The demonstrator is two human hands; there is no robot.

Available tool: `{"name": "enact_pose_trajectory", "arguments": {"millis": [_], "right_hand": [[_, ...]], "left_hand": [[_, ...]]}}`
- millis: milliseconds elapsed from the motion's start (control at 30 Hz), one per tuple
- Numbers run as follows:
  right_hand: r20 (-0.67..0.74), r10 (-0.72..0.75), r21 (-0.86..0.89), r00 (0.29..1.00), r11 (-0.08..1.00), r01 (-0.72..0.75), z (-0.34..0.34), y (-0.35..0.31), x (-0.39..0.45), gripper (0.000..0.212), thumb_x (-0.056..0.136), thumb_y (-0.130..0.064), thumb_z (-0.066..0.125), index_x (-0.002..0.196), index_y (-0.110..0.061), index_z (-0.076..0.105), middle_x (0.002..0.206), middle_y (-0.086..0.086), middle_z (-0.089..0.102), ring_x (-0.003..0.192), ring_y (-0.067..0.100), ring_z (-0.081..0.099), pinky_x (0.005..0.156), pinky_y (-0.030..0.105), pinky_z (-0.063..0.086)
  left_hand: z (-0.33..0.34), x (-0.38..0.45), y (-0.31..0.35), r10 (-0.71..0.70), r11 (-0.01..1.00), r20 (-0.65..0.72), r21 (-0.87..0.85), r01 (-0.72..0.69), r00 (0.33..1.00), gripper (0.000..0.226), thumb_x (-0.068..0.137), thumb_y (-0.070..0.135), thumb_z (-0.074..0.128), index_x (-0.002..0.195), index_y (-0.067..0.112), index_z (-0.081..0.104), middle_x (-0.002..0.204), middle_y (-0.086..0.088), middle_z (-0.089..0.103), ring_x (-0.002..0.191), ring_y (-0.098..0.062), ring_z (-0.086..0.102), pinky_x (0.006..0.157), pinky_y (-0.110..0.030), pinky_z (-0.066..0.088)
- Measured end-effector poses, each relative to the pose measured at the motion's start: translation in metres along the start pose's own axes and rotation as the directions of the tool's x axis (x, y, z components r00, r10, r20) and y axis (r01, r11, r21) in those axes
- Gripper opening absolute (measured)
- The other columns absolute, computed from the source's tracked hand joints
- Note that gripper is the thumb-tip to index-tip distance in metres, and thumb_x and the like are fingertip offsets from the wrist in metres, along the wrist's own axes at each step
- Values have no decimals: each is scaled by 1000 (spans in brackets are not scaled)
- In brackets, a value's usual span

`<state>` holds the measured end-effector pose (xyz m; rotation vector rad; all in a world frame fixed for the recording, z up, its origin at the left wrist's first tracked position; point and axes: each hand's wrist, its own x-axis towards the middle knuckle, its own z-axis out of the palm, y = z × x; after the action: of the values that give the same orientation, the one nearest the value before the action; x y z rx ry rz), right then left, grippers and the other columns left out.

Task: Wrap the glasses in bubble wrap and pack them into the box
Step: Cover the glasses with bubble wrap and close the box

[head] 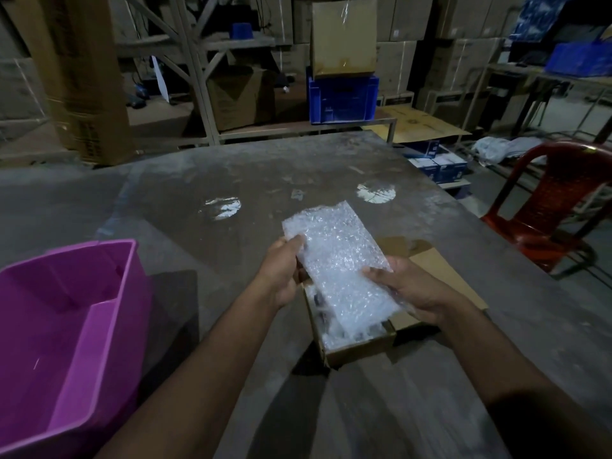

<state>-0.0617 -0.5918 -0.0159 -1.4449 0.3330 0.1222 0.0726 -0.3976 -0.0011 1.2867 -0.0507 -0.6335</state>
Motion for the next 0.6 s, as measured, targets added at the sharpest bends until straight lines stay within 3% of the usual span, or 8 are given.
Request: {"name": "enact_pose_trajectory", "arguments": {"millis": [100,167,267,367,433,467,600], "right_hand": [[-64,19,-255,998,966,-35,7,6,-6,25,96,-26,68,113,-9,70,113,13,75,99,25,73,92,46,55],[-111,35,-479,993,874,-84,12,9,-9,21,95,-31,69,105,-13,72,106,5,77,91,18,74,84,36,57],[-179,-33,-809,983,574,-128,15,14,-6,33,90,-41,72,113,-20,63,110,-2,70,95,17,66,79,32,51],[-270,-169,-822,948,554,-135,21,21,-2,53,86,-29,77,131,-18,51,119,2,68,102,22,64,83,34,52],[-293,-223,-825,930,550,-128,23,23,1,60,85,-25,78,136,-18,48,113,5,71,99,25,66,80,34,53],[-296,-234,-833,926,538,-130,24,24,3,62,84,-25,78,137,-17,47,109,6,71,97,25,67,75,34,52],[-295,-263,-889,919,429,-163,29,30,7,70,82,-29,78,140,-18,40,104,4,68,97,27,66,68,30,43]], "left_hand": [[-4,3,-17,9,983,12,185,-11,1000,20,104,17,55,120,9,65,115,-12,74,94,-25,73,79,-41,61],[-7,6,-31,45,917,-27,399,-30,999,18,98,21,64,108,8,69,109,-15,75,90,-26,73,82,-48,61],[-11,16,-48,131,763,-65,643,-59,989,33,76,40,70,83,8,70,84,-10,75,76,-27,71,76,-50,59],[-6,14,-49,244,649,-64,752,-114,968,28,86,26,74,66,11,60,67,-1,64,63,-19,58,62,-34,45],[-5,14,-49,313,588,-34,791,-166,949,10,87,20,74,83,14,68,81,-1,70,74,-19,65,68,-34,49],[-5,15,-49,332,581,-29,794,-180,943,15,85,20,76,98,16,69,91,0,73,82,-19,68,74,-34,54],[-8,21,-54,401,576,-86,798,-178,912,79,76,23,87,143,22,45,117,1,68,101,-20,68,90,-41,56]]}}
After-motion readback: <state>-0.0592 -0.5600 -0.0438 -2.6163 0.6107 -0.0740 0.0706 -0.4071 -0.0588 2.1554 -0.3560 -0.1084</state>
